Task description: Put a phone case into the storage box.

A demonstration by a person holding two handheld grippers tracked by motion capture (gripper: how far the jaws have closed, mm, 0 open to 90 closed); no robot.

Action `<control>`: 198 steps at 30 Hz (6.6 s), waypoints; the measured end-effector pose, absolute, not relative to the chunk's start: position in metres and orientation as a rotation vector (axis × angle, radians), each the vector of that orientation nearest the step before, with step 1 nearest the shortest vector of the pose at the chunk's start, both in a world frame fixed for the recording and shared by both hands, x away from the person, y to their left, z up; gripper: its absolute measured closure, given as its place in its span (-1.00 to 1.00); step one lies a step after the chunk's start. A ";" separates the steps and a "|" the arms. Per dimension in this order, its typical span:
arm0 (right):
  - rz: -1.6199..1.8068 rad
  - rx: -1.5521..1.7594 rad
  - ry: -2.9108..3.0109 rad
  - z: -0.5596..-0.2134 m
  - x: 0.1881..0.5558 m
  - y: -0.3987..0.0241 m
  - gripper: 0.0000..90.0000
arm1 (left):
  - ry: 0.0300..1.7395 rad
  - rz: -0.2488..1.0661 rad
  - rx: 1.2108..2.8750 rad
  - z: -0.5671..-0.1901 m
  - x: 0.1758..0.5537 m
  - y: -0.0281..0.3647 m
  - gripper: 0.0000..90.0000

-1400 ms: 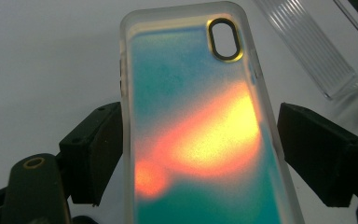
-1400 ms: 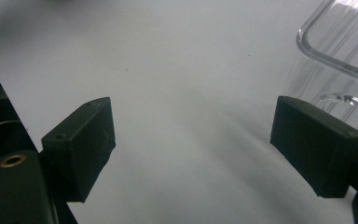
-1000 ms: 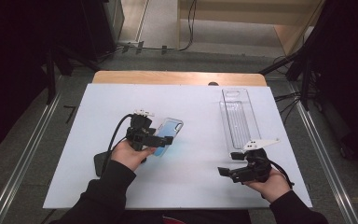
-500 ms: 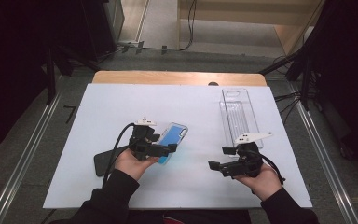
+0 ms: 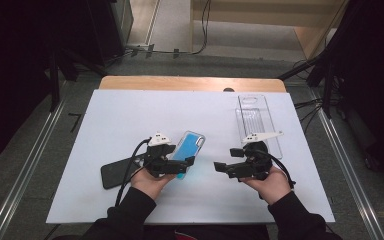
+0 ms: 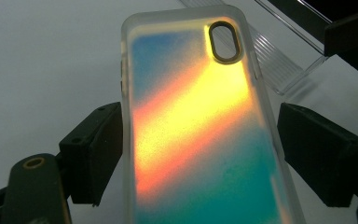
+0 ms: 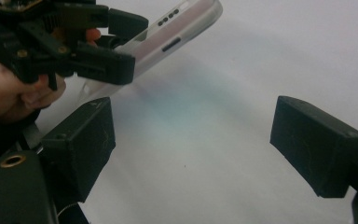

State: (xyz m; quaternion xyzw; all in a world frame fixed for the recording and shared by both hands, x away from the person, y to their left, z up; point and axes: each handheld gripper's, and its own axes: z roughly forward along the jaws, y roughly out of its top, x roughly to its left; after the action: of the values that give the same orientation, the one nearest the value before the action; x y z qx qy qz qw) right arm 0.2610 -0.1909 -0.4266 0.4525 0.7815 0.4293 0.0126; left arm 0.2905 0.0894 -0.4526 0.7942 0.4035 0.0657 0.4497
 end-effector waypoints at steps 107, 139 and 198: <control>1.420 1.339 2.495 -0.383 0.323 -0.177 0.71 | 0.795 -0.203 2.141 -0.410 0.315 0.086 -0.29; 1.426 0.742 2.750 -0.379 0.312 -0.174 0.71 | 0.508 -0.234 2.223 -0.390 0.336 0.088 -0.24; 1.507 1.043 2.473 -0.392 0.304 -0.157 -1.00 | 0.871 -0.194 2.149 -0.357 0.338 0.113 0.79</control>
State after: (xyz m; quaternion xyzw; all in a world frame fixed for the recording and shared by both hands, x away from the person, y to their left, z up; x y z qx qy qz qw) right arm 0.3041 -0.1565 -0.3923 0.3388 0.8030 0.4894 0.0316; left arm 0.3381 0.1134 -0.3566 0.8479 0.3439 -0.0766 0.3963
